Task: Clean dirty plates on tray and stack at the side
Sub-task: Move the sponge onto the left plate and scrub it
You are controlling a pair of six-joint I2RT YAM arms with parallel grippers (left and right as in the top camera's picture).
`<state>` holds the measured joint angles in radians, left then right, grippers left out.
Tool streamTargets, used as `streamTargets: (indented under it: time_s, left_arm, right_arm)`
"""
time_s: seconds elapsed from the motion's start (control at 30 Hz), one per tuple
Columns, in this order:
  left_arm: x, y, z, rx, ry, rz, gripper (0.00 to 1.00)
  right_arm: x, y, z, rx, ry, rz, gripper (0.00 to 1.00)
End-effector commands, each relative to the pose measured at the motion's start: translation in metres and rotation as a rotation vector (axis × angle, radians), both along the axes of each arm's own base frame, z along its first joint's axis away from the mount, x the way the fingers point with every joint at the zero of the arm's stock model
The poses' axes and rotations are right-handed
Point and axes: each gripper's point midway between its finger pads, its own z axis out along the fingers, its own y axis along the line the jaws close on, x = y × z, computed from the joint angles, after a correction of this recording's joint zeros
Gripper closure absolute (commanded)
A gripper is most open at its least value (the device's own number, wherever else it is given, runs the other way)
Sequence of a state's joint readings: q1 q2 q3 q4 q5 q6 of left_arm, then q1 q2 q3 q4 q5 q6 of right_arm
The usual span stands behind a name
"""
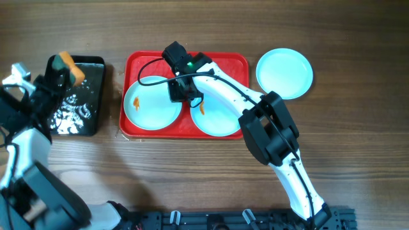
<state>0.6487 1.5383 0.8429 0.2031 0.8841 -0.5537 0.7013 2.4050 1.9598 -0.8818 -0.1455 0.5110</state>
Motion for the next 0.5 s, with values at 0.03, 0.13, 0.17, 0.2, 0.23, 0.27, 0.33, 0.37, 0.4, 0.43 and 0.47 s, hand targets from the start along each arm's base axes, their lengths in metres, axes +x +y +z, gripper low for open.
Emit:
streamTargets:
  time_s: [0.03, 0.13, 0.17, 0.2, 0.23, 0.27, 0.33, 0.37, 0.4, 0.43, 0.47]
  left_arm:
    - [0.012, -0.032, 0.024, 0.391, -0.028, 0.015, 0.96]
    - [0.015, -0.075, 0.013, 0.37, 0.005, -0.087, 0.96]
    - [0.014, -0.086, 0.006, 0.366, 0.035, -0.107, 0.96]
    - [0.012, -0.095, -0.003, 0.368, 0.077, -0.121, 0.96]
    - [0.01, -0.104, -0.013, 0.375, 0.12, -0.131, 0.96]
    - [0.007, -0.112, -0.021, 0.382, 0.158, -0.143, 0.96]
    - [0.002, -0.138, -0.037, 0.374, 0.211, -0.211, 0.96]
    - [0.0, -0.147, -0.044, 0.369, 0.235, -0.239, 0.96]
    - [-0.004, -0.157, -0.056, 0.364, 0.272, -0.271, 0.96]
    - [-0.009, -0.166, -0.072, 0.363, 0.332, -0.299, 0.96]
    - [-0.013, -0.17, -0.084, 0.367, 0.374, -0.309, 0.96]
  right_arm:
    - [-0.008, -0.028, -0.041, -0.129, 0.044, -0.009, 0.96]
    - [-0.009, -0.029, -0.041, -0.132, 0.046, -0.008, 0.95]
    - [-0.009, -0.029, -0.041, -0.132, 0.047, -0.008, 0.96]
    - [-0.009, -0.029, -0.041, -0.132, 0.047, -0.008, 0.96]
    - [-0.009, -0.029, -0.041, -0.132, 0.047, -0.008, 0.96]
    - [-0.009, -0.028, -0.041, -0.131, 0.047, -0.009, 0.96]
    - [-0.009, -0.026, -0.041, -0.118, 0.051, -0.006, 0.96]
    - [-0.01, -0.025, -0.041, -0.111, 0.054, -0.005, 0.96]
    - [-0.01, -0.023, -0.041, -0.104, 0.059, -0.004, 0.96]
    - [-0.01, -0.024, -0.041, -0.105, 0.059, -0.003, 0.96]
    - [-0.011, -0.024, -0.041, -0.105, 0.06, -0.003, 0.96]
